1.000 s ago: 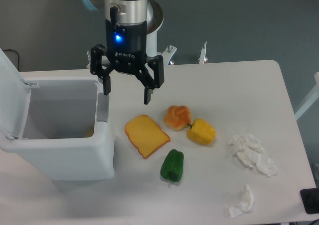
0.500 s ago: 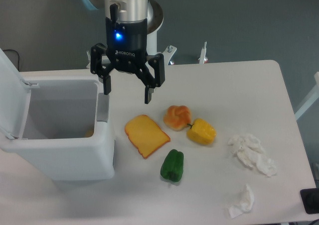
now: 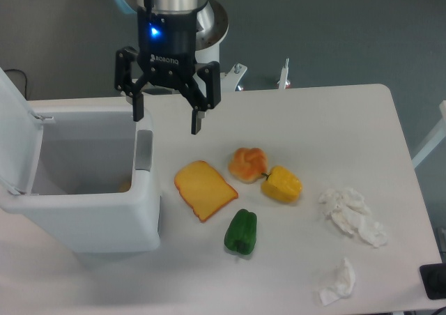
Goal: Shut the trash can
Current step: 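Raise the gripper and move it up behind the upright trash can lid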
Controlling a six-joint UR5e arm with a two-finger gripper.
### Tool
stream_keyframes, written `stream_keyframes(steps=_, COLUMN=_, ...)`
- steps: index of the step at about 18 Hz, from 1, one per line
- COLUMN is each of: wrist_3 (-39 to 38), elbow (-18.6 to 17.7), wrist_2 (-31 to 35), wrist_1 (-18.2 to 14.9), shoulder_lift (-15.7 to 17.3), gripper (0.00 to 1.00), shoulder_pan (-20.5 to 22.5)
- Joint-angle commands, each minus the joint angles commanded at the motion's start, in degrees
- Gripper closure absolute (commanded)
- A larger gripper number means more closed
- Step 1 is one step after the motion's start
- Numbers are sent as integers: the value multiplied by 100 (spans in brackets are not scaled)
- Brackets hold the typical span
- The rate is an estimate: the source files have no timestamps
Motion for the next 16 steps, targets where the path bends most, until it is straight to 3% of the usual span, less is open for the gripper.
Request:
stream_keyframes(steps=3, wrist_3=-1136, elbow=26, wrist_2=-422, wrist_1=9, shoulder_lift=26, gripper=0, shoulder_pan=0)
stream_keyframes(steps=8, wrist_3=-1200, elbow=219, wrist_2=-520, wrist_1=18, shoulder_lift=123, gripper=0, shoulder_pan=-53)
stream_keyframes(steps=13, wrist_3=-1560, elbow=352, wrist_2=-1302, wrist_1=61, shoulder_lift=272, gripper=0, shoulder_pan=-79)
stream_keyframes(steps=16, wrist_3=-1666, elbow=369, wrist_2=-1748, wrist_1=62, shoulder_lift=527, gripper=0, shoulder_pan=-114)
